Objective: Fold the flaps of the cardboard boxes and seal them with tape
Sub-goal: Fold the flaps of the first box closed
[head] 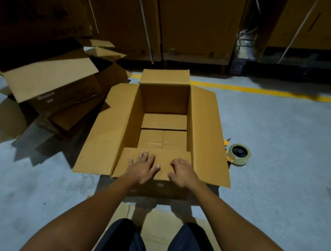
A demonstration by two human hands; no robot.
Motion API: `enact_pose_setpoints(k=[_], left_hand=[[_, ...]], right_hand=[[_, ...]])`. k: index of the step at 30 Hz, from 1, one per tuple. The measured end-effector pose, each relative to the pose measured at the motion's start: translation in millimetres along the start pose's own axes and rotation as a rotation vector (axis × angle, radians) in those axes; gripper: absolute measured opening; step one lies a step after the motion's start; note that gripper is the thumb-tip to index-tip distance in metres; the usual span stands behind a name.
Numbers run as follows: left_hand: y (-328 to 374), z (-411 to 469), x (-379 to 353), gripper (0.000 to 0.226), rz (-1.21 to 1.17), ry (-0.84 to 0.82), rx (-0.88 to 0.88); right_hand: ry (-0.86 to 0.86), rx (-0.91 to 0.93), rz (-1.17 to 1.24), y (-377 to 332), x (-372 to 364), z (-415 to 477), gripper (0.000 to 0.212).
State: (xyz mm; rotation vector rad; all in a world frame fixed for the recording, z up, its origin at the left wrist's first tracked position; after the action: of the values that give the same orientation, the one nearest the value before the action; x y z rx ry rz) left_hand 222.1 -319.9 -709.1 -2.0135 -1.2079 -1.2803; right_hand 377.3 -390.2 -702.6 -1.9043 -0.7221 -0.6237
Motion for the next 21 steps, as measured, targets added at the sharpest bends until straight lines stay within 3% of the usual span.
enact_pose_setpoints(k=[6,12,16,21], left_hand=[[10.2,39.0,72.9,0.068,-0.115,0.208,-0.014],[-15.3,116.6,153.5,0.068,-0.276,0.375,-0.06],[-46.6,180.3,191.2,0.066,-0.422,0.472,-0.057],[-83.7,255.6,216.9,0.065,-0.443,0.501,-0.033]], right_hand=[[0.266,-0.018,0.271,-9.6,61.6,29.2,0.056],[0.4,-0.038,0.374,-13.7,125.5,103.2,0.059],[0.433,-0.026,0.364,-20.6,159.4,164.3,0.061],[0.458,0.006,0.346,-28.8,189.5,239.0,0.067]])
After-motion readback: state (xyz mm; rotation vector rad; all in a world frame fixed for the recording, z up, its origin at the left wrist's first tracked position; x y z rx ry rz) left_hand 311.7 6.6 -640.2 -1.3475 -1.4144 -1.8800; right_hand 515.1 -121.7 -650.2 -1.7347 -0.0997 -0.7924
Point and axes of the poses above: each hand's wrist, its own z-axis towards the middle knuckle, its own x-axis out of the back of the hand, y = z × x, the point moved 5 cm from there along z, towards the middle knuckle, and after that the axes turned 9 degrees about z, right-handed, at the moved point
